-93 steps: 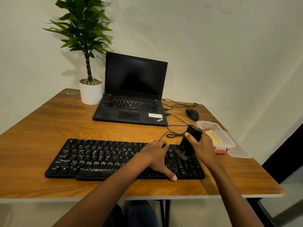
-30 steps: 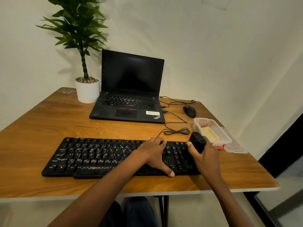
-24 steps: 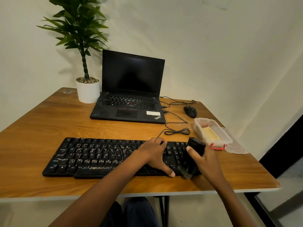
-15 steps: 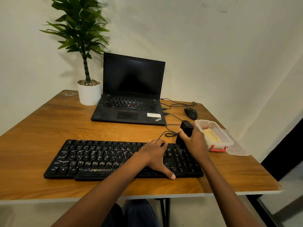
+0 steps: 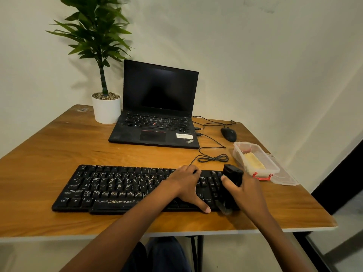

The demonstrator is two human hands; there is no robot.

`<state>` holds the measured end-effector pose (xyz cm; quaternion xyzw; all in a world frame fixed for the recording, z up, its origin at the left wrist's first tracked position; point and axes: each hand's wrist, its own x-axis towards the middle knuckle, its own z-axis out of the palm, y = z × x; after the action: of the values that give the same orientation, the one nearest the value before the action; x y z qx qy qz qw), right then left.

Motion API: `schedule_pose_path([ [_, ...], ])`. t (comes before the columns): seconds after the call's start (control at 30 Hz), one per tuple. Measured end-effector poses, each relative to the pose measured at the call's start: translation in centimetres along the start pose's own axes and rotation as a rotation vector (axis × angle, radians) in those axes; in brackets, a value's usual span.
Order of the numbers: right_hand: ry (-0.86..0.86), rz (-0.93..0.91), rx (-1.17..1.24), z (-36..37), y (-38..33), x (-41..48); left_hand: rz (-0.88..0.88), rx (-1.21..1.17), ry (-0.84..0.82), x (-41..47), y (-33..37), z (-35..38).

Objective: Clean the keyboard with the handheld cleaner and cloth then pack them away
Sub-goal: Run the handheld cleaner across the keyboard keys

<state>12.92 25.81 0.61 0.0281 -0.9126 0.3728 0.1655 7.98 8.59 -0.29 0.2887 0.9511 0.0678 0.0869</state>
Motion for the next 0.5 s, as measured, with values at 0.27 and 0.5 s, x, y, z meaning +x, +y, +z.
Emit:
schedule_pose_path([
  [0.27,0.137,-0.006,-0.055,3.2,0.7,8.0,-0.003,-0.01,-0.019,0.0,-0.1,0.0],
  [0.5,0.093,0.067,0.119,0.5,2.2,3.3,0.007,0.0,-0.021,0.1,-0.1,0.0],
])
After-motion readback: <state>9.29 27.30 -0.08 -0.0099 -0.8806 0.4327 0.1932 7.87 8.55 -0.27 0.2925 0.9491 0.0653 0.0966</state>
